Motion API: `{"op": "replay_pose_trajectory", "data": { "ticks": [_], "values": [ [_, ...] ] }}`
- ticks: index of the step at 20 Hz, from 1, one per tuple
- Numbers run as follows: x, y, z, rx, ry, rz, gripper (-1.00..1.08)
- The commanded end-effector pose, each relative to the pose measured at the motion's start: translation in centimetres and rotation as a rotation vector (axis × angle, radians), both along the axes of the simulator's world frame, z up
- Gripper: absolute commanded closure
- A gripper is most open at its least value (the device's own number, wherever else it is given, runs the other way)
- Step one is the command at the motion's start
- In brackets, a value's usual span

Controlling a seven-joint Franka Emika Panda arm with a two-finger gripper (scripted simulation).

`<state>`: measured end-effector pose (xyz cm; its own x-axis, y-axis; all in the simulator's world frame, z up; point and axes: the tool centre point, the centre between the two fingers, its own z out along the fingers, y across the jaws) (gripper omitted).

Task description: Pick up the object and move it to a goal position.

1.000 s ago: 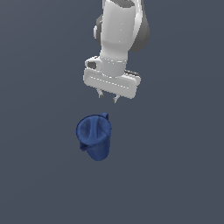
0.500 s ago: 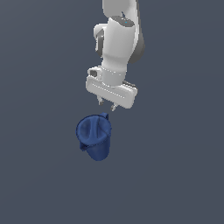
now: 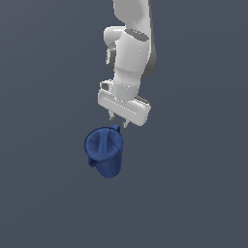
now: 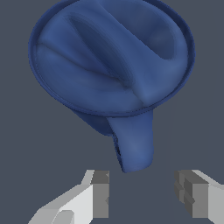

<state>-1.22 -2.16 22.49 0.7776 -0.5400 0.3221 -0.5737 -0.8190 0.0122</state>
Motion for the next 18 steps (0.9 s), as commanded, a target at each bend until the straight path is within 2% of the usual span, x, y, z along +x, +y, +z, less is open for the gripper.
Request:
{"op": "replay_pose_trajectory", "data": {
  "ticks": [1,10,18],
  "values": [
    [0.1,0.0,-0.3,0.002,-0.009,-0.013,-0.2],
    [0.2,0.0,-0.7,0.004,-0.013,-0.019,-0.2],
    [0.8,-0.5,-3.1,0.004,-0.014,-0.021,-0.2]
  ]
}}
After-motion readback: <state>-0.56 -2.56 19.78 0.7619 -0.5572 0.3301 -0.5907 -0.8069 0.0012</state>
